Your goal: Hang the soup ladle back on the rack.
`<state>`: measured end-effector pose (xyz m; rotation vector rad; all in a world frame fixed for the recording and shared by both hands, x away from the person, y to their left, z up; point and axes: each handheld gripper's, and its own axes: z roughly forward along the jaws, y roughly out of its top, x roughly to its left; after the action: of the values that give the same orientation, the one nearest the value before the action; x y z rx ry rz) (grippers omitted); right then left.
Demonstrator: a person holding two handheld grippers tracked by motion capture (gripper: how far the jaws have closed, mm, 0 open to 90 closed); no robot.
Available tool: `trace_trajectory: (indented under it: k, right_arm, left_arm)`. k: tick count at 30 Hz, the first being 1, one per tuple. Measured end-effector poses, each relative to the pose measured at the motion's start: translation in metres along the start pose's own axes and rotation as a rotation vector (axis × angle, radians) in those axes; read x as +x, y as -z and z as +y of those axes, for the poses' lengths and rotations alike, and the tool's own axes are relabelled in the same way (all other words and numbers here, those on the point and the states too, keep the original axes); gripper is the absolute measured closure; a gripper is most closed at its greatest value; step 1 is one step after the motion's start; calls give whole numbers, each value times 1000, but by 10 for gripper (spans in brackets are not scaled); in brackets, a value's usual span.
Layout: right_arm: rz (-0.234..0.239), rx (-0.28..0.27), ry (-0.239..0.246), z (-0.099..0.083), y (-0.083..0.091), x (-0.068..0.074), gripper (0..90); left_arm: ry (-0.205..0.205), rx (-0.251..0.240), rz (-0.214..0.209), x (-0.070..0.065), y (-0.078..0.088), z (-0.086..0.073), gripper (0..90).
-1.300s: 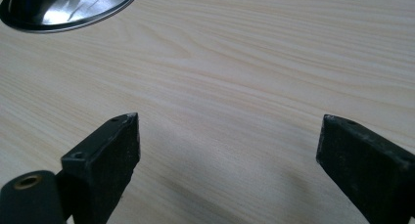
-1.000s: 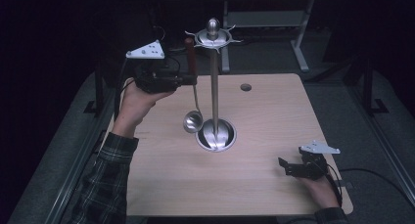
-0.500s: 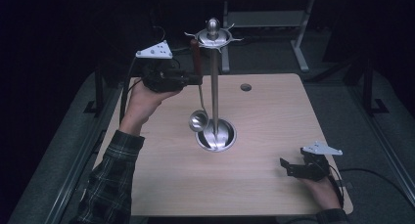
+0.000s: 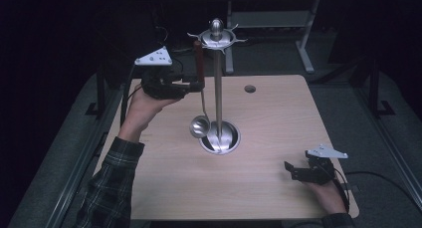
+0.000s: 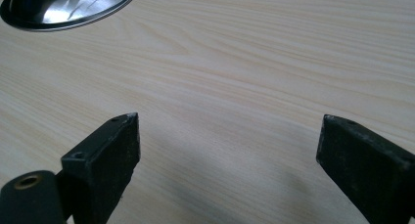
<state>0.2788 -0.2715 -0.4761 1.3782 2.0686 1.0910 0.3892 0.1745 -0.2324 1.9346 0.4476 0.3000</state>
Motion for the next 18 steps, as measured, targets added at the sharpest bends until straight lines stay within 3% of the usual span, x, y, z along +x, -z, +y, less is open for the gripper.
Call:
trace_trajectory:
  k: [18]
  right_arm:
    - [0, 6, 1, 0, -1, 2, 85]
  left_arm:
    - [36, 69, 44, -2, 20, -46, 399]
